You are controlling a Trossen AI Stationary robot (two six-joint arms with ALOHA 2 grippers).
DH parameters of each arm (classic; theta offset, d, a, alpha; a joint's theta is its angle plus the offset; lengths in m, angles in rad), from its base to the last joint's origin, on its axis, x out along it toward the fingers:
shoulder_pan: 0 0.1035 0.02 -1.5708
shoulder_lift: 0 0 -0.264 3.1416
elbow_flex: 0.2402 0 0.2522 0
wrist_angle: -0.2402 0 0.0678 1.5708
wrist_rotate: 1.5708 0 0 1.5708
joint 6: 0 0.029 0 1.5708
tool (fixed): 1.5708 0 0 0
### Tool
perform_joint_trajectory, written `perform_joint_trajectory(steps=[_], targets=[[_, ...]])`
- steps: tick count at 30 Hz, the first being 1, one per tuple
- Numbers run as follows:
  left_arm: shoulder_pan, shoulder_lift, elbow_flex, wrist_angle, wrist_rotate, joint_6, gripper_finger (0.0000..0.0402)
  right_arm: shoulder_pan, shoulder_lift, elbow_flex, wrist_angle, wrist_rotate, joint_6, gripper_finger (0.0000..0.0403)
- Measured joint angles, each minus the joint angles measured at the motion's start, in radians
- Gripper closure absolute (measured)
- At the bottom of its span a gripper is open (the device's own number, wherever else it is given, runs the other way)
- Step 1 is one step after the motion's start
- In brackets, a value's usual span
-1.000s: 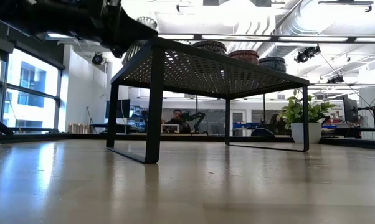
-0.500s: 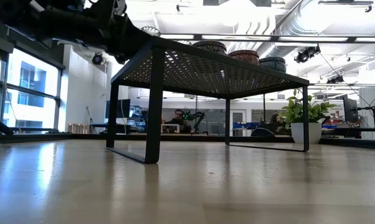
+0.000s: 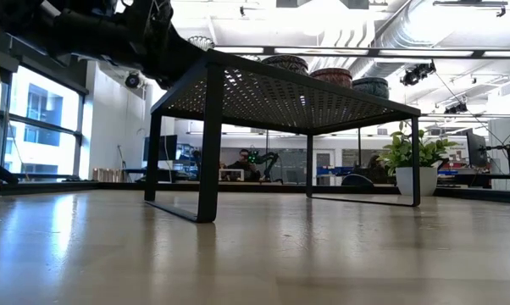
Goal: Pick & Place candle stick holders
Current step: Put the green glass candle holder on the shelf, then put the black scented candle on the shelf
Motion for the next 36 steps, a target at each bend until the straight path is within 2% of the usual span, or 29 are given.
perform_joint_trajectory(steps=[6,16,25,30,34,36], targets=[[0.0,0.0,0.0,0.0,-0.024,0.0,0.0192,0.0,0.0,0.0,0.0,0.0,-0.003,0.0401],[0.0,-0.039,0.013,-0.039,-0.026,0.0,0.0174,0.0,0.0,0.0,0.0,-0.005,-0.011,0.0402],[0.0,-0.071,0.146,-0.263,-0.011,0.002,0.0139,0.0,0.001,0.0,0.001,-0.008,-0.018,0.0402],[0.0,-0.071,0.245,-0.386,-0.005,0.065,0.0133,0.0,0.001,0.0,0.002,-0.008,-0.018,0.0401],[-0.008,-0.1,0.375,-0.595,0.0,0.115,0.0133,0.002,0.001,0.0,0.0,-0.011,-0.018,0.0402],[-0.024,-0.124,0.453,-0.762,-0.006,0.129,0.0134,0.002,0.001,0.0,0.0,-0.011,-0.021,0.0401]])
